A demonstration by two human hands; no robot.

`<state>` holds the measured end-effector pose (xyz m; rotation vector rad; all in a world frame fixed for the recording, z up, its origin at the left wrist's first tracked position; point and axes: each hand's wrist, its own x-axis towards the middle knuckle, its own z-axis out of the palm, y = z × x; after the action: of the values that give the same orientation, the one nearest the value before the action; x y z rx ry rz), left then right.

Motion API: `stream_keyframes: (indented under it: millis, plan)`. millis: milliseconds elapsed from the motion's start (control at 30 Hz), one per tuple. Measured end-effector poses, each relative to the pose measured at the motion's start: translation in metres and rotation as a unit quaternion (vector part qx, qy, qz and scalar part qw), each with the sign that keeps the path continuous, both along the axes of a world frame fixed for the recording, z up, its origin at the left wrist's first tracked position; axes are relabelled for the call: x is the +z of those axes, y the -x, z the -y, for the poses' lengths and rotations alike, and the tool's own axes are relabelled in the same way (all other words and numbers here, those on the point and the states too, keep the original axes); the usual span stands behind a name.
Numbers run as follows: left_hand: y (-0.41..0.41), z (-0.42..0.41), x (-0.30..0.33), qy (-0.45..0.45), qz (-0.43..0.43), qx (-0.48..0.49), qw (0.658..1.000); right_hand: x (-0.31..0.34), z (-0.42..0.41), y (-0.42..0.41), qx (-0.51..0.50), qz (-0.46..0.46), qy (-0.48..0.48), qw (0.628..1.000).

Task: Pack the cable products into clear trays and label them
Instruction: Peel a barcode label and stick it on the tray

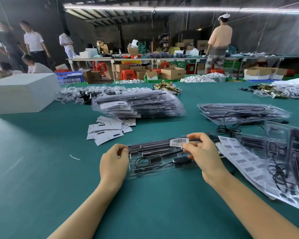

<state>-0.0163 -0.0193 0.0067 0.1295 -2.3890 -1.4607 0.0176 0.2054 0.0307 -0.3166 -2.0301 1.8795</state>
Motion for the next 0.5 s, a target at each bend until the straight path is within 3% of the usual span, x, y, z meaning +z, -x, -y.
stream_keyframes:
  millis: [233,500]
  plan:
    - [-0.001,-0.002,0.002,-0.002,-0.051,-0.111,0.992,0.012,0.053,0.02,0.115,0.064,-0.091,0.987]
    - [0.001,-0.001,0.003,0.004,-0.037,-0.138,0.99,-0.003,0.066,0.026,0.109,0.046,-0.109,0.987]
